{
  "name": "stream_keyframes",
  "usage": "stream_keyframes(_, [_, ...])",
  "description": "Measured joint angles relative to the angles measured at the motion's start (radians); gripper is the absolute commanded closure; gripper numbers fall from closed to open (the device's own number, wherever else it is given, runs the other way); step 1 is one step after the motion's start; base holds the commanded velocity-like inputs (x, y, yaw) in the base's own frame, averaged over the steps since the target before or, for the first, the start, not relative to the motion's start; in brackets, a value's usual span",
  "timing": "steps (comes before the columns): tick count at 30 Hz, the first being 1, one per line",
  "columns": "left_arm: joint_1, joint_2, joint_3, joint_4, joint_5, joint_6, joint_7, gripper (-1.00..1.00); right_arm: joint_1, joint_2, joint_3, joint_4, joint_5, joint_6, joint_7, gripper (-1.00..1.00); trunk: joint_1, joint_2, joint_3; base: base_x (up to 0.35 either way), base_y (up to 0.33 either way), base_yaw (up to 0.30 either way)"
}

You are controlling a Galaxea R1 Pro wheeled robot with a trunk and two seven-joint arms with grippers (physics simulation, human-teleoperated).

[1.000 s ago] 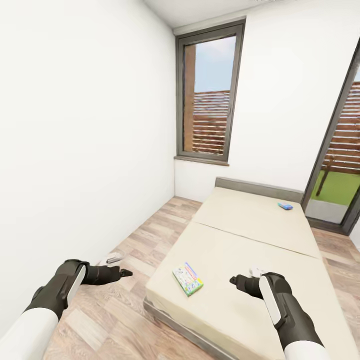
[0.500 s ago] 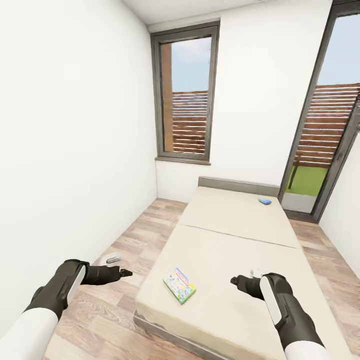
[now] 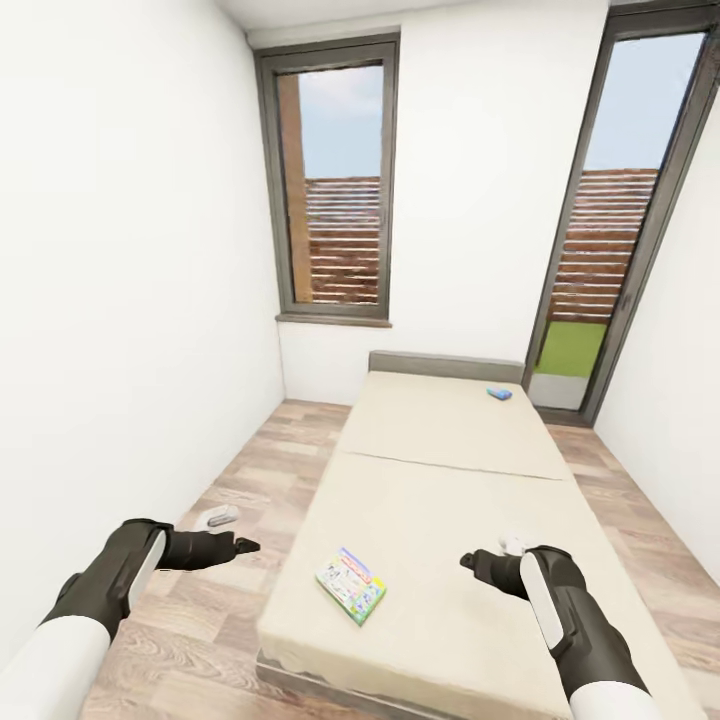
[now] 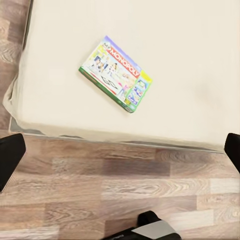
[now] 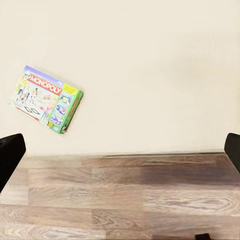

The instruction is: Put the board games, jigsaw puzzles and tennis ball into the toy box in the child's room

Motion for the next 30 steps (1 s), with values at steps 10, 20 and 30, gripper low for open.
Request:
stream_keyframes(10, [0.0, 0.003, -0.001, 0.0, 0.0, -0.001, 0.0, -1.0, 0.0, 0.0, 0.0, 0.014, 0.0, -0.003, 0.001, -1.0, 0.0, 0.0, -0.011, 0.127, 0.148, -0.224])
stream_keyframes(20, [0.0, 0.003, -0.002, 0.0, 0.0, -0.001, 0.0, -1.0, 0.0, 0.0, 0.0, 0.015, 0.001, -0.003, 0.001, -1.0, 0.0, 0.0, -0.022, 0.032, 0.01, -0.223])
stream_keyframes(30, [0.0, 0.003, -0.002, 0.0, 0.0, -0.001, 0.0, -1.0, 0.0, 0.0, 0.0, 0.017, 0.001, -0.003, 0.001, -1.0, 0.0, 0.0, -0.033, 0.002, 0.001, -0.223])
